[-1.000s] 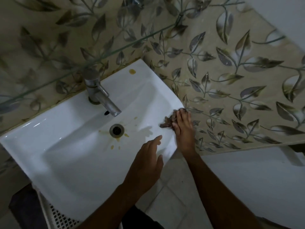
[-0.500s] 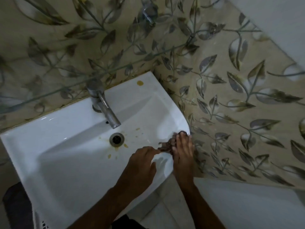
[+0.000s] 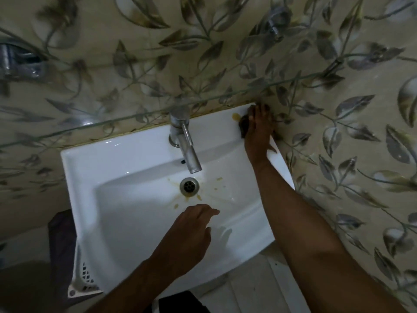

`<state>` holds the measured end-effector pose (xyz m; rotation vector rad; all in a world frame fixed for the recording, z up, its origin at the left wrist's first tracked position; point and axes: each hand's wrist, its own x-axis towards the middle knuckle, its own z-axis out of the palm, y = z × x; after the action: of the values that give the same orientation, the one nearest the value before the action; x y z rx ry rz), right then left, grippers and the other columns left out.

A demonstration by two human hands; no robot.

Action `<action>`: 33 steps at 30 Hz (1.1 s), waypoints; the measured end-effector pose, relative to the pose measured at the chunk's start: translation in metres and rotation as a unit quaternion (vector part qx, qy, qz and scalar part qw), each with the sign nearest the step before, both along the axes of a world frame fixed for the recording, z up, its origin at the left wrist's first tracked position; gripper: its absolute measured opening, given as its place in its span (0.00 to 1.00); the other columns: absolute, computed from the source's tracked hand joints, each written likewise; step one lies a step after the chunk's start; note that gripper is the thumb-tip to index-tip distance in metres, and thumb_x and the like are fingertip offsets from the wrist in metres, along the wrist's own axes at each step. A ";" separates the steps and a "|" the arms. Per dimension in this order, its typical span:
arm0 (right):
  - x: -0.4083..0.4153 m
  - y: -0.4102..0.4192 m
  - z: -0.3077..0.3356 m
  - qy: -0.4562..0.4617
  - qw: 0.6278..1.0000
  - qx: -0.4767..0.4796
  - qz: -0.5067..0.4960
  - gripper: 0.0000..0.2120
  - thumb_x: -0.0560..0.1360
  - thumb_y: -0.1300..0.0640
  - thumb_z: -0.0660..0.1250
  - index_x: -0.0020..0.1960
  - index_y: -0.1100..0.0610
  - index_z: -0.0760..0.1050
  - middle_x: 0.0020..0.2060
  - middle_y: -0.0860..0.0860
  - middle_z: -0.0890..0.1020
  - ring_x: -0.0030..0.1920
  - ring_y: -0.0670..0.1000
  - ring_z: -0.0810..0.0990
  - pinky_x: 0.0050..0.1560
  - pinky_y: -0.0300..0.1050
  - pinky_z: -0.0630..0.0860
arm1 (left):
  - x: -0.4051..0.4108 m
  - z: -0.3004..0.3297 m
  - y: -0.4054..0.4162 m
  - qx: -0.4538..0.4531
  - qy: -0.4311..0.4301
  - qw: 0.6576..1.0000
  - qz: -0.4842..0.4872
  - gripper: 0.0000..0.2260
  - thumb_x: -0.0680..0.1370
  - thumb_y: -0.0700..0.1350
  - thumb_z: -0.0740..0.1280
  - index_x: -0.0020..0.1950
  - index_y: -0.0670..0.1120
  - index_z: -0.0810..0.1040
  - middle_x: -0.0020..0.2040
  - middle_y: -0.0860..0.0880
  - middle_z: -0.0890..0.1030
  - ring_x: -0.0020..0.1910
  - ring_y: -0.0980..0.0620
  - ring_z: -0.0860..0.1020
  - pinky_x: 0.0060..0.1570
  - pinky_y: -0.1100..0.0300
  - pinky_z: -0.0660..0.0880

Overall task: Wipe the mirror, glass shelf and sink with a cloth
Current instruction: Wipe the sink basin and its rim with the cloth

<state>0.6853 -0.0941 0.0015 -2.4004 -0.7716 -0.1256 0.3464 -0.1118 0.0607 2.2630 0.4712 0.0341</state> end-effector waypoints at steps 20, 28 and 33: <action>-0.113 0.047 0.009 -0.028 0.964 0.067 0.256 0.16 0.81 0.57 0.64 0.65 0.66 0.76 0.66 0.62 0.76 0.70 0.59 0.71 0.73 0.59 0.65 | -0.008 -0.008 0.006 -0.026 0.008 0.999 0.019 0.18 0.82 0.45 0.61 0.72 0.55 0.69 0.69 0.57 0.71 0.69 0.60 0.66 0.66 0.77 0.51; -0.034 -0.006 0.009 -0.027 0.976 0.033 0.211 0.18 0.82 0.60 0.62 0.69 0.67 0.73 0.67 0.57 0.75 0.71 0.54 0.71 0.71 0.45 0.68 | -0.029 -0.003 0.017 -0.014 0.001 0.999 0.041 0.18 0.81 0.46 0.62 0.71 0.57 0.69 0.67 0.60 0.70 0.66 0.67 0.65 0.66 0.77 0.55; -0.040 0.007 0.000 -0.027 0.996 -0.010 0.083 0.30 0.82 0.44 0.57 0.74 0.65 0.67 0.74 0.61 0.68 0.77 0.61 0.62 0.79 0.53 0.54 | -0.031 -0.008 0.018 -0.016 0.001 0.999 0.043 0.18 0.81 0.46 0.62 0.71 0.56 0.70 0.67 0.59 0.71 0.64 0.70 0.61 0.64 0.81 0.52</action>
<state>0.6451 -0.0868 0.0016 -2.3481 -0.9970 -0.1167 0.3157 -0.0943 0.0523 2.2099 0.5652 0.0667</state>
